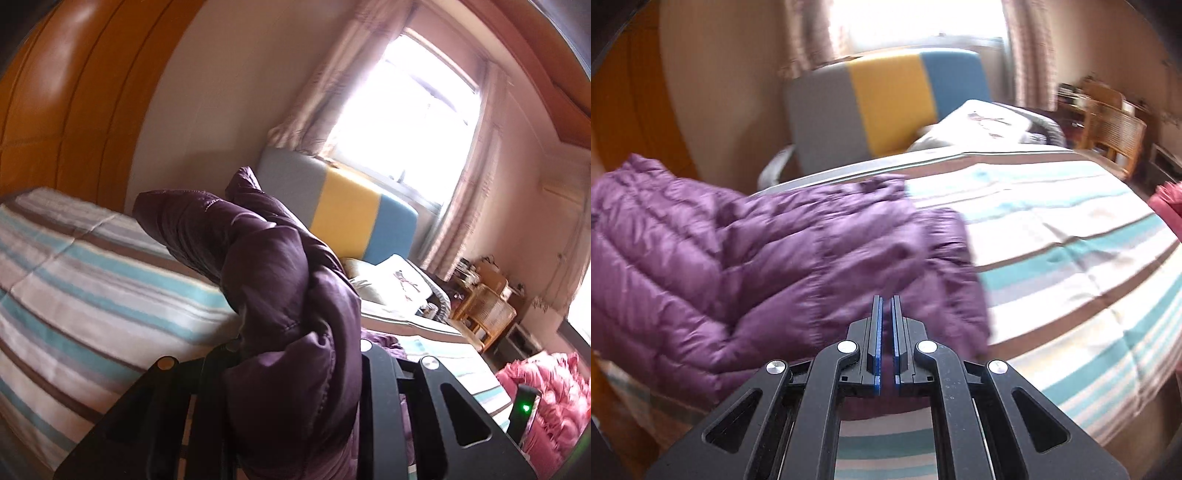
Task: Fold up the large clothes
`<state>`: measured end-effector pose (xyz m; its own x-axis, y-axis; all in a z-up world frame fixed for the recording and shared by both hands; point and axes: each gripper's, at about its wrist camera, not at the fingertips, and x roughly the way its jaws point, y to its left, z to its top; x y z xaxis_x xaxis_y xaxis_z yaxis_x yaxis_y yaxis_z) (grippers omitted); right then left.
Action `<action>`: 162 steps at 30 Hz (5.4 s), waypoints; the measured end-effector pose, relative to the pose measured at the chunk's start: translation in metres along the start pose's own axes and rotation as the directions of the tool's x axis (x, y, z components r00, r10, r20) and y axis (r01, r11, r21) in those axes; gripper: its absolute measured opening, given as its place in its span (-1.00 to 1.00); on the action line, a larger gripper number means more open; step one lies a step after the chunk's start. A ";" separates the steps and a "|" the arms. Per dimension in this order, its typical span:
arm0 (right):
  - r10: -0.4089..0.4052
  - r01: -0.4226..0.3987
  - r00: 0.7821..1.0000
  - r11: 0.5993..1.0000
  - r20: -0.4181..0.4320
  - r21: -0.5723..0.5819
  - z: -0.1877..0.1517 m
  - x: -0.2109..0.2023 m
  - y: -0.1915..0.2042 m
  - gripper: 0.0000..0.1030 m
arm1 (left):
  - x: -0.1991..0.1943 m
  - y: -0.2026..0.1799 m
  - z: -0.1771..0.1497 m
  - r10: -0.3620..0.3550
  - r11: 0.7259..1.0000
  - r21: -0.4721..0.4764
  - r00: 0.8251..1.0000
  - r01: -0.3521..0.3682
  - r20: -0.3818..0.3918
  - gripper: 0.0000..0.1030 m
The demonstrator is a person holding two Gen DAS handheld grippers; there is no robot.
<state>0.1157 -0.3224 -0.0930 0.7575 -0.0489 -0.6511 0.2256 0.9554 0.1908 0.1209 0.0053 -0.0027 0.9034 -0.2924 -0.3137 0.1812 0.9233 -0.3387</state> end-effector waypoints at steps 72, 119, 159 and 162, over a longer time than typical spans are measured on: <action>0.018 -0.019 1.000 0.996 -0.020 -0.093 0.083 0.014 0.004 -0.93 | 0.100 -0.082 -0.055 -0.057 0.960 0.234 0.923 0.156 -0.382 -0.27; 0.056 -0.053 0.988 0.998 -0.147 0.025 0.093 0.145 -0.025 -0.96 | 0.197 -0.114 -0.062 0.012 0.931 0.319 0.858 0.178 -0.513 0.55; 0.071 -0.067 0.994 0.996 -0.078 0.058 0.040 0.008 -0.025 -0.21 | 0.088 -0.084 -0.070 -0.023 0.961 0.227 0.867 0.156 -0.498 0.73; 0.062 -0.058 0.994 0.997 -0.085 0.053 0.035 0.009 -0.023 -0.21 | 0.088 -0.081 -0.072 -0.023 0.961 0.227 0.863 0.158 -0.504 0.73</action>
<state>0.1391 -0.3550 -0.0777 0.7153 0.0357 -0.6979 0.2137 0.9397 0.2671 0.1576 -0.1134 -0.0672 0.5798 -0.3991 -0.7103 0.4047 0.8977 -0.1741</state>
